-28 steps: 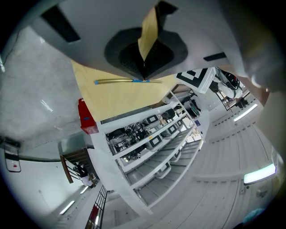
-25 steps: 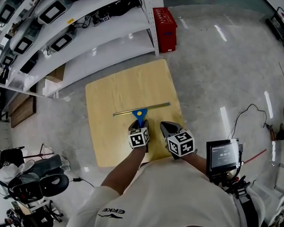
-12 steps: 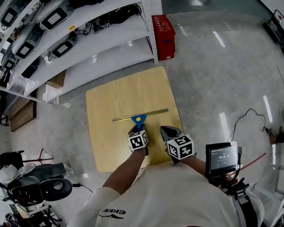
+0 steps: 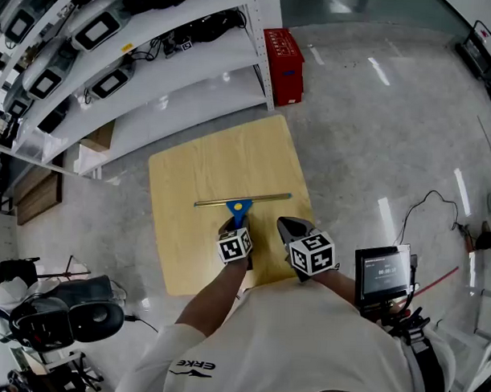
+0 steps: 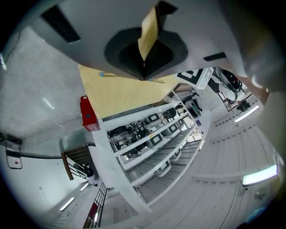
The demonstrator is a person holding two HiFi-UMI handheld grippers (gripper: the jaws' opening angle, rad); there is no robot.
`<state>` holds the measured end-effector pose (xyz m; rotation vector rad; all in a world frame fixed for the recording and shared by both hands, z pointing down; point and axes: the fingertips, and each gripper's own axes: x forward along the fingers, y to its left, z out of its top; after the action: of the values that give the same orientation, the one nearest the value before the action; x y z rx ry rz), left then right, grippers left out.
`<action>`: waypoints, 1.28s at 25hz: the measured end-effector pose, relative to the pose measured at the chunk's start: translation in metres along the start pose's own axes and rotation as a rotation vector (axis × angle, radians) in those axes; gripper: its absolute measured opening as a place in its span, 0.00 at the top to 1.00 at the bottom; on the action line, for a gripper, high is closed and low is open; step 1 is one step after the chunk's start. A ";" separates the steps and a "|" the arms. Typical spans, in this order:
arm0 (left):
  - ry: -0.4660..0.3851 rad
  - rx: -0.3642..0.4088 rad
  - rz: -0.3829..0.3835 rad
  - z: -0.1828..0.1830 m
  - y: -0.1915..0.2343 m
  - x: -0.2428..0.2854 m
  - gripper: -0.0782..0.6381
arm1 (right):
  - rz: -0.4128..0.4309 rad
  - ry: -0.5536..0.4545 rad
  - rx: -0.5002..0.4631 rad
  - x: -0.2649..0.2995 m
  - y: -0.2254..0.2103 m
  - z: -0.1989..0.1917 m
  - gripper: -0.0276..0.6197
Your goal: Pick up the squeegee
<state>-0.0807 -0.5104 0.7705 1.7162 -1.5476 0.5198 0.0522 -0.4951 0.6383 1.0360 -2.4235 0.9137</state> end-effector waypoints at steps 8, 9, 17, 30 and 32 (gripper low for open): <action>-0.077 -0.020 -0.030 0.001 0.007 -0.030 0.71 | 0.005 0.009 -0.035 0.001 0.015 -0.002 0.95; -0.087 -0.026 -0.034 0.001 0.008 -0.035 0.71 | 0.008 0.010 -0.041 0.000 0.018 -0.003 0.95; -0.187 -0.079 -0.065 0.013 0.022 -0.092 0.71 | 0.029 0.001 -0.083 -0.001 0.056 0.000 0.95; -0.365 -0.212 -0.180 0.005 0.027 -0.203 0.71 | 0.026 -0.036 -0.128 -0.026 0.121 -0.032 0.95; -0.382 -0.223 -0.190 -0.003 0.028 -0.219 0.71 | 0.026 -0.035 -0.133 -0.032 0.131 -0.042 0.95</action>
<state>-0.1480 -0.3633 0.6206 1.8323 -1.6057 -0.0830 -0.0207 -0.3814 0.5967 0.9831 -2.4938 0.7372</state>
